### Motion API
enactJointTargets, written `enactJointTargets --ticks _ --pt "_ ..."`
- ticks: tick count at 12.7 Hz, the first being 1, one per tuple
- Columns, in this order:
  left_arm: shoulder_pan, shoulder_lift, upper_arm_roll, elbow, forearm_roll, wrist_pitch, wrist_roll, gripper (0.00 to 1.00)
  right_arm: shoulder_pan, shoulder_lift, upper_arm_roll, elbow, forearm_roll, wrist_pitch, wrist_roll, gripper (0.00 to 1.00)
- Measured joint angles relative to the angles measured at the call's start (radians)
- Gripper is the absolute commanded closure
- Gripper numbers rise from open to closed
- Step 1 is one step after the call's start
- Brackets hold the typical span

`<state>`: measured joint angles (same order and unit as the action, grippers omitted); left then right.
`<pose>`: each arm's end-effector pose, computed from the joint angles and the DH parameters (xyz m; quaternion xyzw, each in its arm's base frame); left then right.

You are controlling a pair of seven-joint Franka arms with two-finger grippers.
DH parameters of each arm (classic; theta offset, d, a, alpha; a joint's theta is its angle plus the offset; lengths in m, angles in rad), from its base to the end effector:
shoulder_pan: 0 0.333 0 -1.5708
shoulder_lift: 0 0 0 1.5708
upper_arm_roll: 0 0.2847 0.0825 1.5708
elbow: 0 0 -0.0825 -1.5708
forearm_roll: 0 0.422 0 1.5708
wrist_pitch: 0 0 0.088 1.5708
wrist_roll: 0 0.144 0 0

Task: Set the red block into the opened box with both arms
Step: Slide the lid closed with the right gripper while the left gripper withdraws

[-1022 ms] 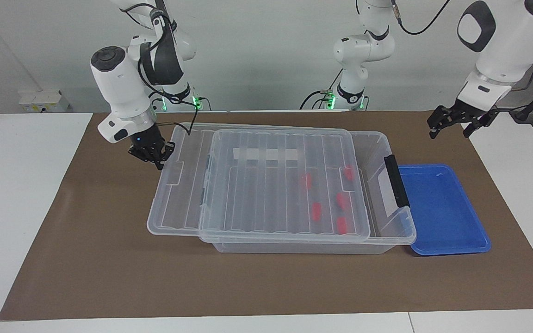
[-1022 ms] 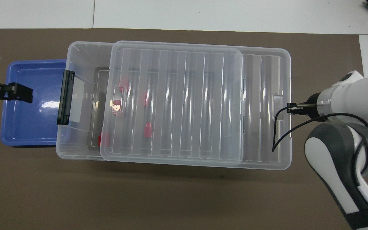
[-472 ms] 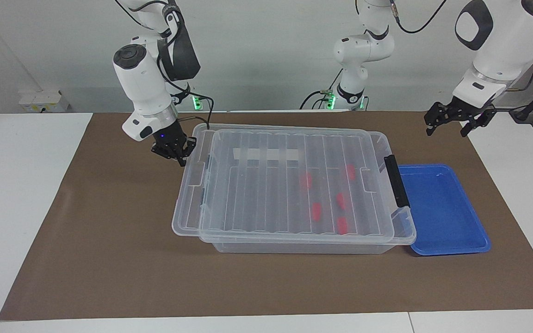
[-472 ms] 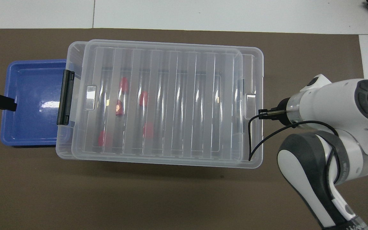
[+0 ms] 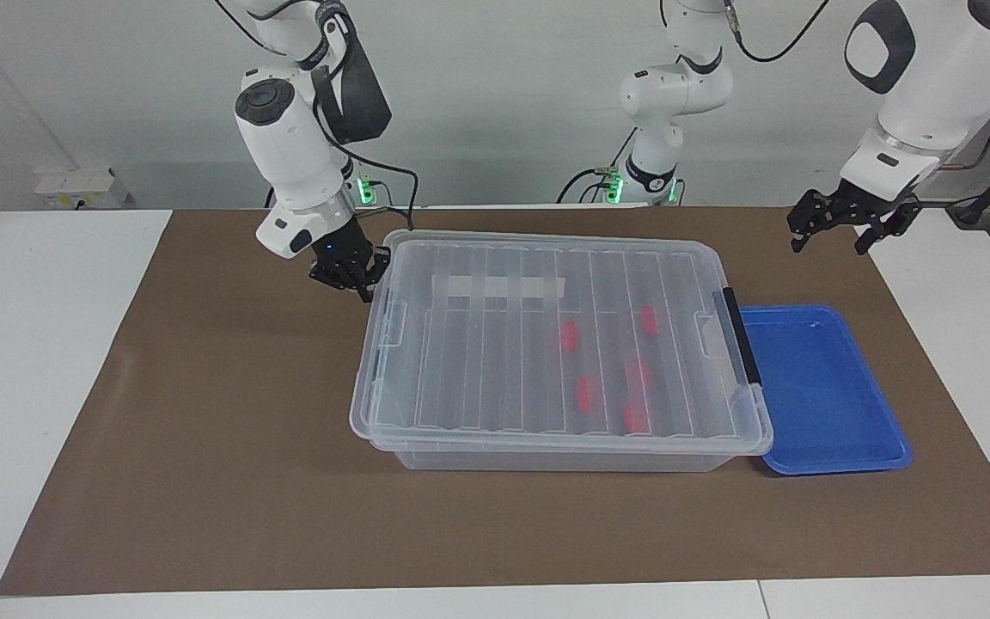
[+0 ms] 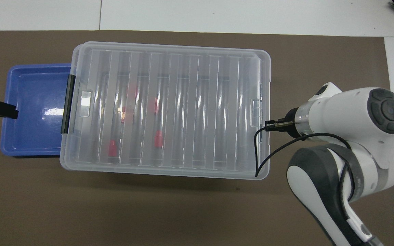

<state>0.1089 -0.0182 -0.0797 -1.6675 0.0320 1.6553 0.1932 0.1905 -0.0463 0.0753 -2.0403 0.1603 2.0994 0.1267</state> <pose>0.5930 0.0214 0.5249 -0.9964 0.0832 -0.0011 0.0169 0.5668 0.1677 0.3900 -0.9957 -0.0326 -0.0380 0.0783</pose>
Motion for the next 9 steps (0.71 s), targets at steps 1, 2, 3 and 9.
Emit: enactJointTargets --ticks 1,2,3,9 --pt "0.000 0.000 0.000 0.000 0.000 0.000 0.000 0.00 0.000 0.000 0.000 0.000 0.001 0.000 0.000 1.00" --pt "0.000 0.000 0.000 0.000 0.000 0.000 0.000 0.00 0.000 0.000 0.000 0.000 0.001 0.000 0.000 1.00" --pt "0.000 0.000 0.000 0.000 0.000 0.000 0.000 0.00 0.001 0.000 0.000 0.000 0.001 0.000 0.000 1.00" --pt "-0.036 0.000 0.003 -0.002 0.000 0.000 0.000 0.00 0.003 0.000 0.000 0.000 0.002 0.000 0.000 1.00"
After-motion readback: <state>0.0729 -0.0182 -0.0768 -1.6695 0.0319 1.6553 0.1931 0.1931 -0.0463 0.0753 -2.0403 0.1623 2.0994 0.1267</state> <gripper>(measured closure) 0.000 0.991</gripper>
